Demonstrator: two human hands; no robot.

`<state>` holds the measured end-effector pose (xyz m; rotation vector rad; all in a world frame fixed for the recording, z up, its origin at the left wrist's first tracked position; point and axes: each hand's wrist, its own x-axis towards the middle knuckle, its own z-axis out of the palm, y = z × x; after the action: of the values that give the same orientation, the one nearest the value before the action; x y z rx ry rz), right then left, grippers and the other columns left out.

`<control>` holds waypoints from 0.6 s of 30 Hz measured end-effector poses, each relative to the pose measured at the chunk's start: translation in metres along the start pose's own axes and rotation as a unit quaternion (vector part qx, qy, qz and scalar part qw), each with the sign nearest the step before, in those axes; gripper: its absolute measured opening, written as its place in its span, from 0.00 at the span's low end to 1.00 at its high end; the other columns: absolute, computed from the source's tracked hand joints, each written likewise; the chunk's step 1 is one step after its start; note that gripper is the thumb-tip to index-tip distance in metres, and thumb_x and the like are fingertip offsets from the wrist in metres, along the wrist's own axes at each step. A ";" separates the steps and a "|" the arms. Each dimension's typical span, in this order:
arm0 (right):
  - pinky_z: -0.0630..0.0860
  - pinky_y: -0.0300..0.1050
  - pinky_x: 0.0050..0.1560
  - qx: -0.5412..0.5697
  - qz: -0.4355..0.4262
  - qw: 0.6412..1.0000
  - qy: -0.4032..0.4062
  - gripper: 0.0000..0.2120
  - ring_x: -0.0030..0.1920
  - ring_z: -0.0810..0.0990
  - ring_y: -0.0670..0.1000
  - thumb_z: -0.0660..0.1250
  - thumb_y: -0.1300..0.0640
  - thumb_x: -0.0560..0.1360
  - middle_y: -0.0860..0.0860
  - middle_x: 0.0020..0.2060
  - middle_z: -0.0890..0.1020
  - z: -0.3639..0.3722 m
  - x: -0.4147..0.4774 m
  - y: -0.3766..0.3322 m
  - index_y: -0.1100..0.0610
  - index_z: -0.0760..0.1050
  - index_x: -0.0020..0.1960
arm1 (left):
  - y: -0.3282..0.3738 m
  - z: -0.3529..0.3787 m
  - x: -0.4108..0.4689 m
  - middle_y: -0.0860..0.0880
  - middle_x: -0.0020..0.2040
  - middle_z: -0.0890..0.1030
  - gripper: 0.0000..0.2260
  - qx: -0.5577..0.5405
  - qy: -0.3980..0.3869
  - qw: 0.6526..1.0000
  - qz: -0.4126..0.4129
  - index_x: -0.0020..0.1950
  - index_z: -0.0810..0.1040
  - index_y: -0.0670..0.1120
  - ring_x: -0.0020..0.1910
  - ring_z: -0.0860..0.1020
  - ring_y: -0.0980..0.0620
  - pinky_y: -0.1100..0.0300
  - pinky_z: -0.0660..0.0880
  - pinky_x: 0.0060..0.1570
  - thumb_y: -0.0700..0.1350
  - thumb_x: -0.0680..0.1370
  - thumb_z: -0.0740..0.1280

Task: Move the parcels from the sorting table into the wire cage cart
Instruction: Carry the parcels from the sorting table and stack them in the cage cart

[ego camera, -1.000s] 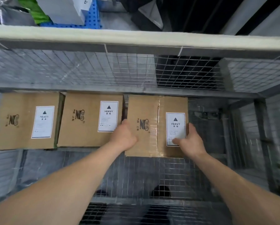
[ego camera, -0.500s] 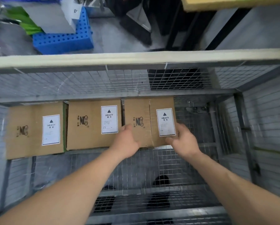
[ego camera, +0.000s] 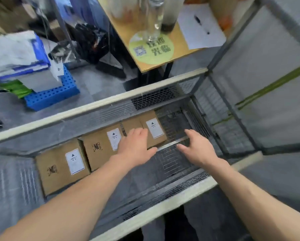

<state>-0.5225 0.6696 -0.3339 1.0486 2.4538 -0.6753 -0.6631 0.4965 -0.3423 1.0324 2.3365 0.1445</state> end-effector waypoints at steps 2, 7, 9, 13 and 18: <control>0.63 0.48 0.76 0.006 0.012 0.999 0.033 0.36 0.79 0.61 0.51 0.65 0.41 0.78 0.51 0.80 0.63 -0.019 -0.037 -0.002 0.54 0.59 0.81 | 0.017 -0.024 -0.022 0.48 0.76 0.67 0.34 0.012 0.015 0.999 0.035 0.78 0.62 0.46 0.75 0.64 0.47 0.44 0.67 0.71 0.64 0.78 0.63; 0.65 0.49 0.74 0.004 0.048 0.996 0.075 0.35 0.77 0.64 0.52 0.63 0.39 0.79 0.49 0.78 0.65 -0.054 -0.120 0.001 0.54 0.59 0.80 | 0.062 -0.059 -0.068 0.50 0.72 0.71 0.31 0.041 0.039 0.992 0.109 0.73 0.66 0.47 0.72 0.67 0.48 0.46 0.69 0.68 0.66 0.78 0.62; 0.66 0.49 0.72 0.008 0.066 0.994 0.090 0.34 0.76 0.65 0.52 0.63 0.39 0.79 0.49 0.77 0.67 -0.064 -0.150 0.007 0.53 0.60 0.80 | 0.081 -0.063 -0.083 0.51 0.70 0.72 0.30 0.051 0.042 0.989 0.136 0.71 0.68 0.48 0.71 0.68 0.49 0.47 0.70 0.66 0.66 0.77 0.62; 0.70 0.51 0.69 0.022 0.117 0.986 0.113 0.31 0.72 0.71 0.54 0.63 0.40 0.78 0.50 0.73 0.72 -0.073 -0.206 0.029 0.54 0.66 0.76 | 0.119 -0.061 -0.114 0.51 0.71 0.72 0.30 0.073 0.031 0.980 0.182 0.71 0.68 0.47 0.71 0.68 0.49 0.48 0.70 0.66 0.66 0.78 0.61; 0.71 0.51 0.66 0.044 0.164 0.975 0.141 0.28 0.71 0.72 0.54 0.64 0.39 0.78 0.50 0.71 0.74 -0.065 -0.278 0.061 0.52 0.69 0.73 | 0.162 -0.042 -0.157 0.50 0.70 0.72 0.29 0.100 0.023 0.968 0.230 0.70 0.68 0.48 0.70 0.69 0.49 0.48 0.71 0.65 0.67 0.78 0.60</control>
<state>-0.3077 0.5874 -0.1541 1.6371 2.4061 -0.5613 -0.4974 0.5033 -0.1834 1.6770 2.1432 0.1105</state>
